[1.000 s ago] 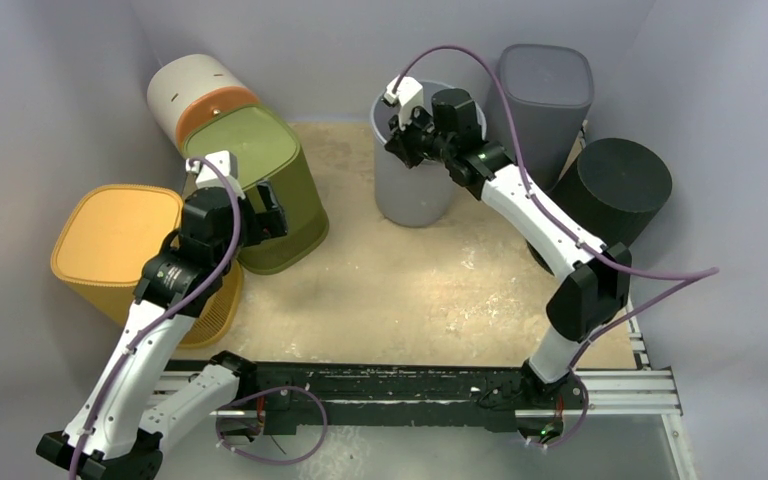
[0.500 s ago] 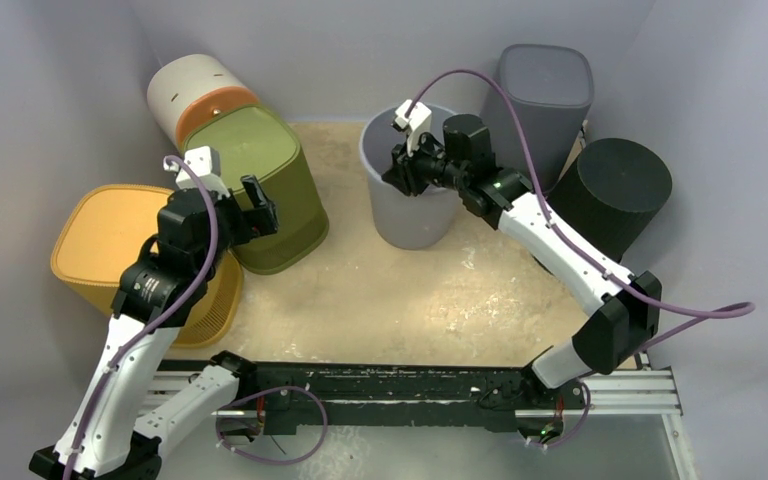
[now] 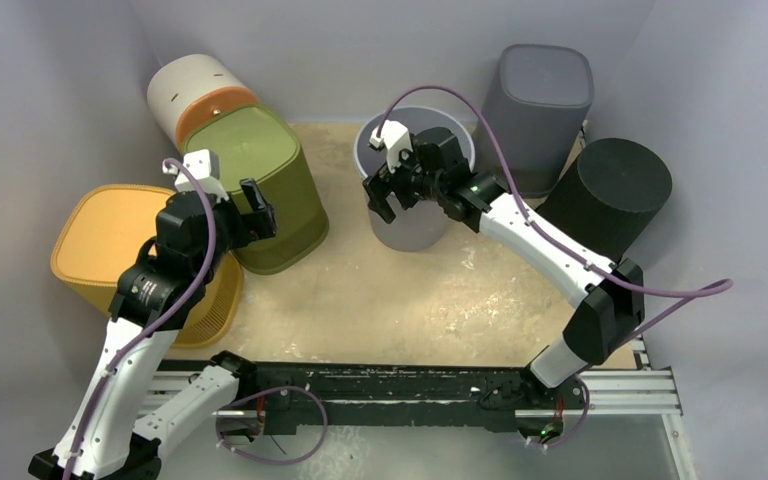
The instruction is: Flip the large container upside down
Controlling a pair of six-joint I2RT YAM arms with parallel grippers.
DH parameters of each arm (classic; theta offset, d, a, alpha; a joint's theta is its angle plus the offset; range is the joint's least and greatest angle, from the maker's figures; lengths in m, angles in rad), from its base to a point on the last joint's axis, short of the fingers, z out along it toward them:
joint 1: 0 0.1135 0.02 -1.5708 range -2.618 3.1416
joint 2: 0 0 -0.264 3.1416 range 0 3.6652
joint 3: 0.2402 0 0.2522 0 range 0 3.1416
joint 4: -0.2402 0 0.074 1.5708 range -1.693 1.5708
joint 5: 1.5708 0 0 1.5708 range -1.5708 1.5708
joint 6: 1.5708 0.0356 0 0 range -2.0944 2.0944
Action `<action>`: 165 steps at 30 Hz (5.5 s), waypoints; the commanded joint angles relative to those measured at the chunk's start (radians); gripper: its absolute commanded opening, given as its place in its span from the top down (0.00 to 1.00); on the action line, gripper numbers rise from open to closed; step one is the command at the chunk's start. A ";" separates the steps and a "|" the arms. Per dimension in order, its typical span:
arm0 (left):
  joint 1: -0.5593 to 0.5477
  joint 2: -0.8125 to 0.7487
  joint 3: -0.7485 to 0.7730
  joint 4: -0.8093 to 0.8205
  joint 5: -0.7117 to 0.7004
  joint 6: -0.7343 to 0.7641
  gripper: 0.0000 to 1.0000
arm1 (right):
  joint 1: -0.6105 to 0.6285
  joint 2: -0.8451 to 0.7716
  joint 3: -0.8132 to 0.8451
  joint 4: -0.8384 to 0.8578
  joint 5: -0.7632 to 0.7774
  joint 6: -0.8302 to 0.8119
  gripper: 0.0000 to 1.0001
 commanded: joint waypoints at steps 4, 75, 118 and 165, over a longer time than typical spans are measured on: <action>-0.003 -0.012 0.007 0.026 -0.004 -0.003 0.03 | 0.017 -0.029 0.003 0.008 0.132 0.009 0.00; -0.003 0.023 0.264 -0.126 -0.044 0.009 0.03 | 0.131 0.040 -0.838 1.477 -0.402 0.981 1.00; -0.003 0.041 0.307 -0.168 -0.092 0.016 0.03 | -0.146 0.288 -0.903 2.322 -0.707 1.496 1.00; -0.002 0.035 0.218 -0.122 -0.076 0.005 0.03 | -0.515 0.571 -0.898 2.318 -0.882 1.438 0.76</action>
